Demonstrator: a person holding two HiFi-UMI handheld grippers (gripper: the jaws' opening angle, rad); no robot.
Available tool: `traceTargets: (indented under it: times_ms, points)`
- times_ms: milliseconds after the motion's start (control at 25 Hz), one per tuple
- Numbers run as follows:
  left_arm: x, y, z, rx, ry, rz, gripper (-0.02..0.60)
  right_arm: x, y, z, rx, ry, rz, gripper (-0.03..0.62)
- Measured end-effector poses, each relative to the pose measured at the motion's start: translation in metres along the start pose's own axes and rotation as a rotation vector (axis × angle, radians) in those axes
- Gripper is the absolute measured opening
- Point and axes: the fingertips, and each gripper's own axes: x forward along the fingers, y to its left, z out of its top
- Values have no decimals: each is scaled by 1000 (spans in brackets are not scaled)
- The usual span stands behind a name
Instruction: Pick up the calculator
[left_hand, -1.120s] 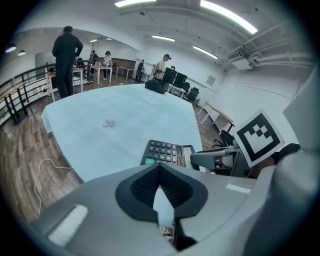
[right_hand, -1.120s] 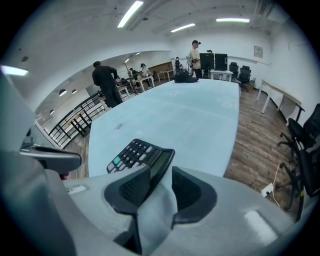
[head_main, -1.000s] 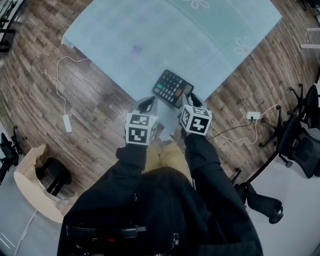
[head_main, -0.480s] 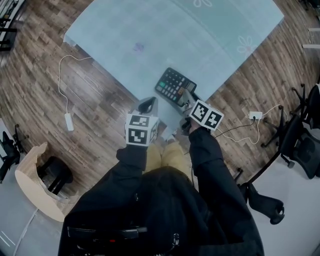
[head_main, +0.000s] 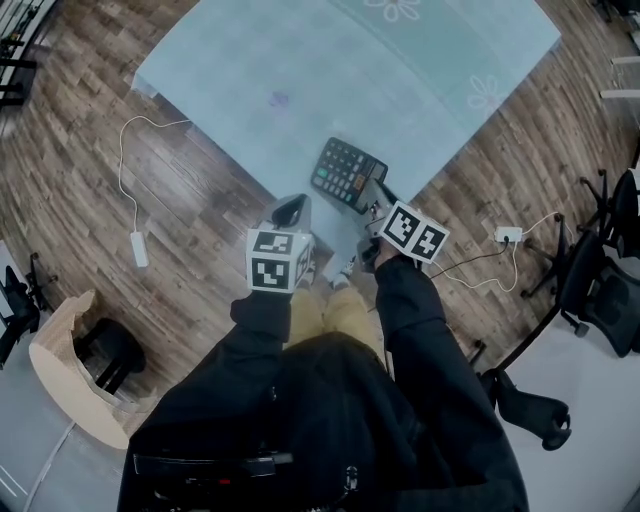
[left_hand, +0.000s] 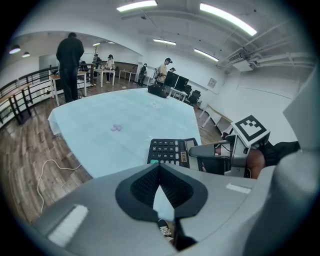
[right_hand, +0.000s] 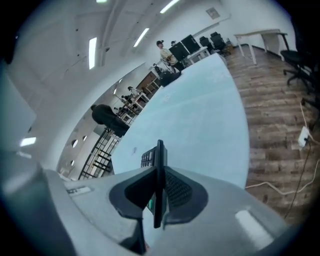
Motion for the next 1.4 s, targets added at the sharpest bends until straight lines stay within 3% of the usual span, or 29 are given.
traceTargets:
  times_ms: [200,400,920,1400]
  points:
    - [-18,0,22,5,-60,10,0,-30,38,22,-252,-61,-22,40]
    - [-53,-10,71,36,-193,24,0,-84,87,61,-404,-209,-15,40]
    - [-163,-84,211,214,-525,-37,-2,-247,199,154,-624,-622,23,41]
    - [-260,-164,288,370,-777,-76,-1,-365,266,187,-806,-897,23,41]
